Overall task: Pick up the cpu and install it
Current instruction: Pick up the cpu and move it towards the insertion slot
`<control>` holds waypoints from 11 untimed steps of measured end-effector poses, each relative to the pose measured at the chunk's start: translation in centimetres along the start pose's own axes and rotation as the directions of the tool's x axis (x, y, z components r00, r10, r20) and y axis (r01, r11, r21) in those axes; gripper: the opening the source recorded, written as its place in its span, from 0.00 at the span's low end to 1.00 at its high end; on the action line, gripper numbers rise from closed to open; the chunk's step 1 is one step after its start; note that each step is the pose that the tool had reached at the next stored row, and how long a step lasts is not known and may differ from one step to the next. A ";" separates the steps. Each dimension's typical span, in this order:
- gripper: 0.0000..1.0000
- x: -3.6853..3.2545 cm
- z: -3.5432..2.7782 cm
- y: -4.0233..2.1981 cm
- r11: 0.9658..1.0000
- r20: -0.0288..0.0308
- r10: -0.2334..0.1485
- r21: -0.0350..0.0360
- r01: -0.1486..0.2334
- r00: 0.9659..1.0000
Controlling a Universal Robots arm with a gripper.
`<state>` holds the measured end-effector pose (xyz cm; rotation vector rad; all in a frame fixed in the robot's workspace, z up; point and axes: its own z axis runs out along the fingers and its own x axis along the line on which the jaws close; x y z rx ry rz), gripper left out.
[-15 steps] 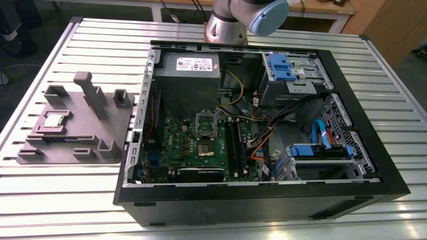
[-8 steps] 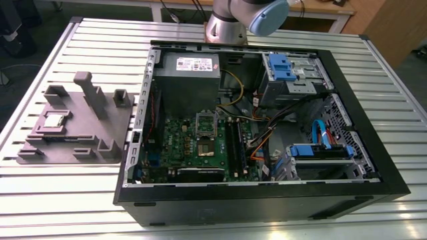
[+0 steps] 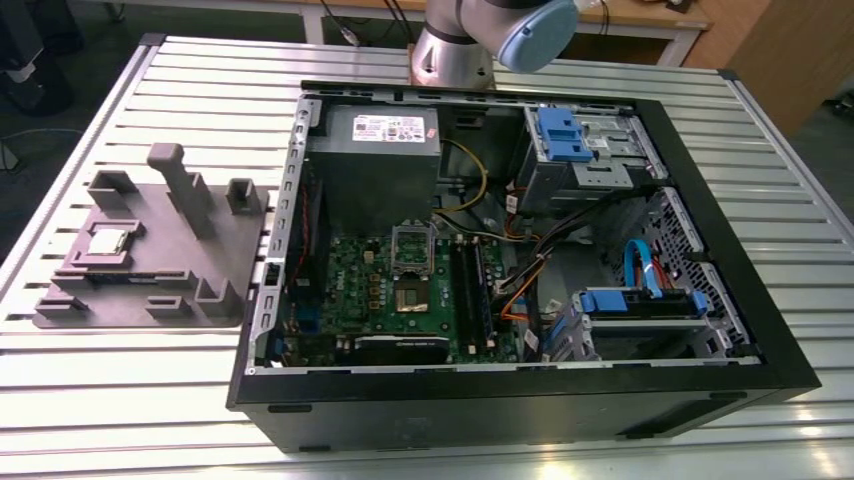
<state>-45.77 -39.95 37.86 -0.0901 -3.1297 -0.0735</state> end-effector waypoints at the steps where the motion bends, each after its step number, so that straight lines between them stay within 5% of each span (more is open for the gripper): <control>1: 0.65 0.00 0.02 0.00 1.000 0.000 0.000 0.000 0.000 1.000; 11: 0.65 -0.02 0.80 -0.29 1.000 0.000 -0.005 0.000 0.005 1.000</control>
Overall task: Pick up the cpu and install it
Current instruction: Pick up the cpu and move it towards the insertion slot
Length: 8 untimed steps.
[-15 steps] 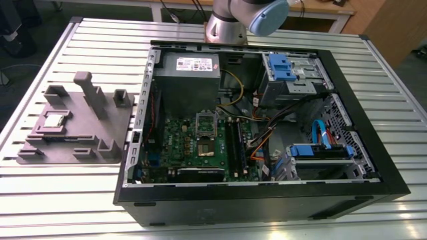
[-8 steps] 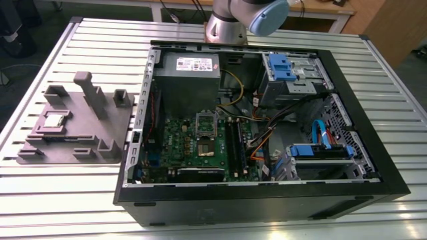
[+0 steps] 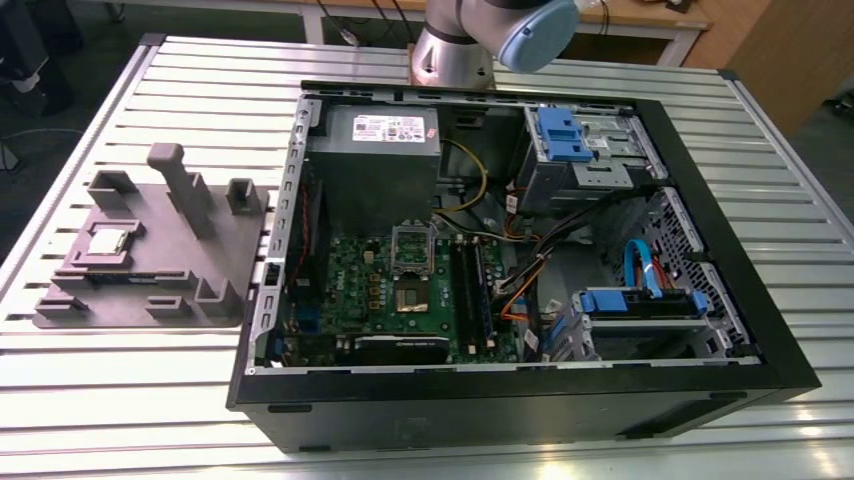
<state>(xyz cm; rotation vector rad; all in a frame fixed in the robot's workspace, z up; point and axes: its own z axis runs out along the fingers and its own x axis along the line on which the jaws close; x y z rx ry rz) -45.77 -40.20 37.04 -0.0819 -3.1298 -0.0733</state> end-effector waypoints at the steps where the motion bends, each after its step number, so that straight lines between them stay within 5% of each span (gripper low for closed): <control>1: 0.65 0.00 0.10 0.00 1.000 0.000 -0.004 0.000 0.004 1.000; 8: 0.65 -0.02 0.51 -0.15 1.000 -0.001 -0.024 0.000 0.024 1.000</control>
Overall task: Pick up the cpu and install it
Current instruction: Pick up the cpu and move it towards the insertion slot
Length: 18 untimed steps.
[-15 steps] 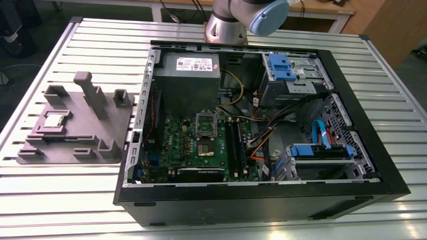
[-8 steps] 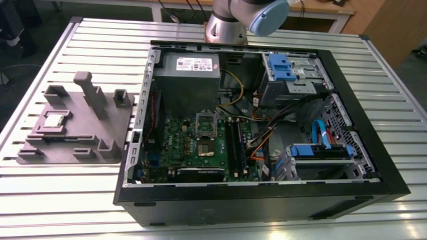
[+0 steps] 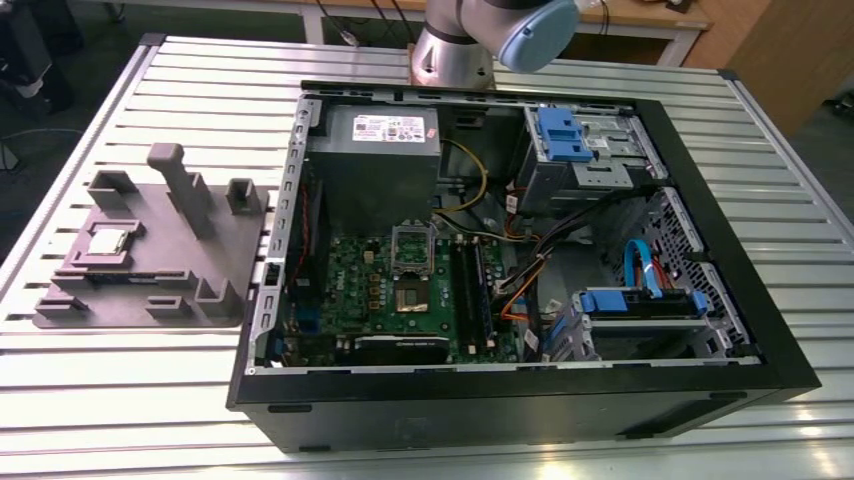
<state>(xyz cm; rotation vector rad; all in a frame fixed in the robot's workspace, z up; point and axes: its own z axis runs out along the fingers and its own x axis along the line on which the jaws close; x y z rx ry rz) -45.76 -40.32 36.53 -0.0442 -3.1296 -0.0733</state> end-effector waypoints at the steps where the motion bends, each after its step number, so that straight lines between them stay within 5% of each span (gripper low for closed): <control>1: 0.65 0.00 0.08 -0.07 1.000 0.000 0.000 0.000 0.000 1.000; 7: 0.65 -0.01 0.91 -0.21 1.000 0.000 -0.003 0.000 0.003 1.000; 12: 0.65 -0.02 1.77 -0.25 0.998 -0.003 -0.058 0.000 0.058 0.998; 18: 0.65 -0.04 2.83 -0.30 0.998 -0.003 -0.059 0.000 0.059 0.998</control>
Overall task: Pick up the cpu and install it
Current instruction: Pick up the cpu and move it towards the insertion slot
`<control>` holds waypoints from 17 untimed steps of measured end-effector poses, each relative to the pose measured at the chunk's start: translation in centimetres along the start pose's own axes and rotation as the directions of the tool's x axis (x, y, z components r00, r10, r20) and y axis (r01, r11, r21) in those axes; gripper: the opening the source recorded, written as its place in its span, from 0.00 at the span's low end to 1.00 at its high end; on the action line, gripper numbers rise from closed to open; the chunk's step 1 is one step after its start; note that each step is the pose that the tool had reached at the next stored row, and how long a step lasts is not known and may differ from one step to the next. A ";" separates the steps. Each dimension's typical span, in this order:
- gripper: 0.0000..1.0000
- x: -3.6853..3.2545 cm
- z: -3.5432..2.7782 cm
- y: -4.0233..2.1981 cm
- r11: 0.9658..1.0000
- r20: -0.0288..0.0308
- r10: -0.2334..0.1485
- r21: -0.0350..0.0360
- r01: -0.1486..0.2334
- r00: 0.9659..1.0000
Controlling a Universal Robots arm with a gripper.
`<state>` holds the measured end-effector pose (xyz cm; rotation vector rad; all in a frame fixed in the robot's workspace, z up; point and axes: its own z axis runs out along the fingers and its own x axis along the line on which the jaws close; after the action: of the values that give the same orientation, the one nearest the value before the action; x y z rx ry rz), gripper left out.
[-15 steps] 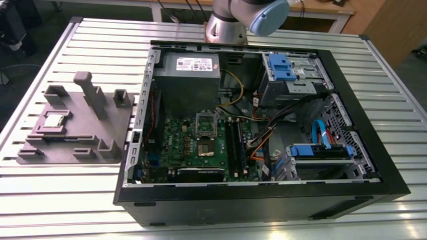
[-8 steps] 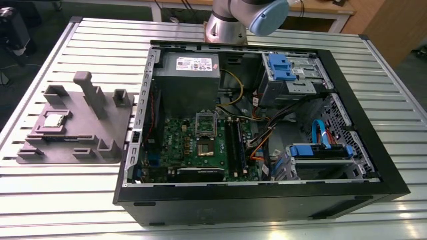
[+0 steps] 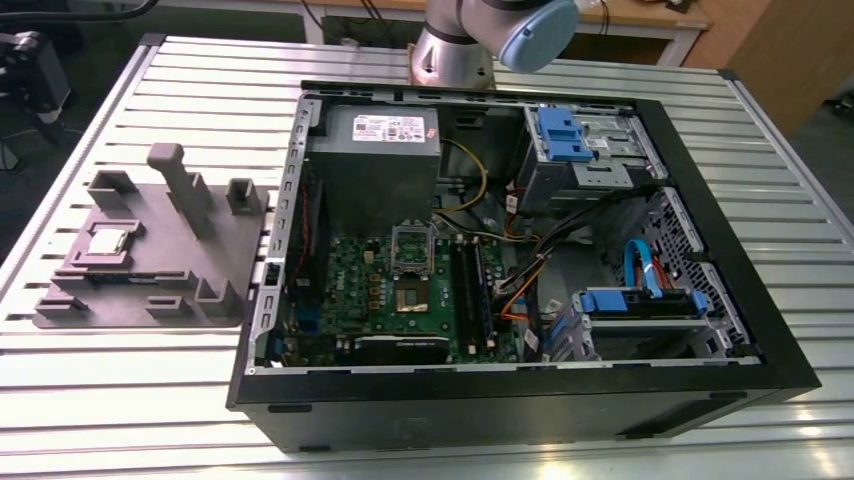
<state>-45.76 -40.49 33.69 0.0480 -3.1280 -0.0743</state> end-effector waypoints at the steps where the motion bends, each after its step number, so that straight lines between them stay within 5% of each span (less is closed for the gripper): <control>1: 0.65 0.00 0.18 -0.01 1.000 0.000 0.000 0.000 0.000 1.000; 17: 0.65 -0.02 1.91 -0.09 1.000 0.000 0.000 -0.001 0.000 1.000</control>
<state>-45.77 -40.49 31.77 0.0478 -3.1280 -0.0765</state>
